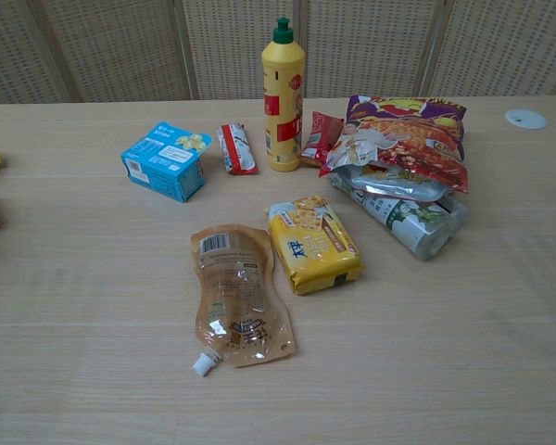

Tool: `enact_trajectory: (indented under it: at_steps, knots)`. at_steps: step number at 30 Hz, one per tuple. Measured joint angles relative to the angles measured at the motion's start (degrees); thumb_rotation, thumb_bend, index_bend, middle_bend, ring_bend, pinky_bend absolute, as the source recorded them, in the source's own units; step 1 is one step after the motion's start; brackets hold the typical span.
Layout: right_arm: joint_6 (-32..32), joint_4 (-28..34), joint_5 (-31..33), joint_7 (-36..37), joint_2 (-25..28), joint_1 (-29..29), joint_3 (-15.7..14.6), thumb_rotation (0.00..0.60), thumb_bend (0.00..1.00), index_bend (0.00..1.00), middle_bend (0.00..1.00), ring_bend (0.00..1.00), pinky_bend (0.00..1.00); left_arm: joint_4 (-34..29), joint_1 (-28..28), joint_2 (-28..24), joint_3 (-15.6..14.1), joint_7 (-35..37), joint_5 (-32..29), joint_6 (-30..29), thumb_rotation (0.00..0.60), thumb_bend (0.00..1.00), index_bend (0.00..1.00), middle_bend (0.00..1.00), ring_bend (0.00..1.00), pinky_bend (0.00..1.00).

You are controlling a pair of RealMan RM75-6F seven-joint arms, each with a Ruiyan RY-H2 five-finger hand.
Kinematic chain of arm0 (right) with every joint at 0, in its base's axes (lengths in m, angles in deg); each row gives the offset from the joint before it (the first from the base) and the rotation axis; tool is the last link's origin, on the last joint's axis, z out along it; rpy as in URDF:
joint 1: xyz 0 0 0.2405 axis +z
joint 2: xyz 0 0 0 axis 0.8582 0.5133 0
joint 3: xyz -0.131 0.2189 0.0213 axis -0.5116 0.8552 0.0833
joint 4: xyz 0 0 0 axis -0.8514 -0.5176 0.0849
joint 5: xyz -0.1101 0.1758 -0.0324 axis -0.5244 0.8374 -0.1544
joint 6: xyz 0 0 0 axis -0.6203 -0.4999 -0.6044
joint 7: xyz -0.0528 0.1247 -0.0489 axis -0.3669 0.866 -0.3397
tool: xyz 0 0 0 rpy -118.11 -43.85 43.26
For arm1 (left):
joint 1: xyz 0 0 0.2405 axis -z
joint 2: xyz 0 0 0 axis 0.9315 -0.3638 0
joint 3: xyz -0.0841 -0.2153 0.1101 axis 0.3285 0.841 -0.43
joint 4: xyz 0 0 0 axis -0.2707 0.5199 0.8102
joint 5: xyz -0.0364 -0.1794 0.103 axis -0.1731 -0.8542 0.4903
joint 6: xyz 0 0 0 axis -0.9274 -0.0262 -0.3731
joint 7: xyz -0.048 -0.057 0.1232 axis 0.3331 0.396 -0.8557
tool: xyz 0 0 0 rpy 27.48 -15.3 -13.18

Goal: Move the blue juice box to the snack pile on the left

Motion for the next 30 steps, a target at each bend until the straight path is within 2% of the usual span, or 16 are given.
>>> enact_trajectory:
  at_steps: [9,14,21,27,30]
  knots:
    - [-0.8,0.4,-0.4,0.7,-0.4,0.1,-0.2,0.038,0.27,0.10,0.23,0.00,0.00,0.0,0.3,-0.1,0.6,0.0,1.3,0.7,0.600,0.16,0.00,0.00,0.00,0.00]
    - [-1.9,1.3,-0.7,1.0,0.0,-0.7,-0.6,0.039,0.27,0.10,0.23,0.00,0.00,0.7,2.7,-0.3,1.6,-0.5,1.6,3.7,0.600,0.16,0.00,0.00,0.00,0.00]
    - [-4.6,3.3,-1.7,1.2,1.1,-2.2,-1.2,0.042,0.27,0.10,0.23,0.00,0.00,4.9,10.1,1.8,4.3,-0.7,0.7,13.2,0.600,0.16,0.00,0.00,0.00,0.00]
    - [-6.0,5.2,-1.8,0.0,2.2,-3.6,-1.8,0.041,0.27,0.10,0.23,0.00,0.00,12.8,17.5,7.3,6.9,-0.5,-1.4,22.1,0.600,0.16,0.00,0.00,0.00,0.00]
    - [-6.4,5.7,-1.5,-0.3,2.9,-4.1,-1.9,0.038,0.27,0.10,0.23,0.00,0.00,16.6,21.3,10.1,7.7,-0.2,-3.0,27.7,0.549,0.16,0.00,0.00,0.00,0.00]
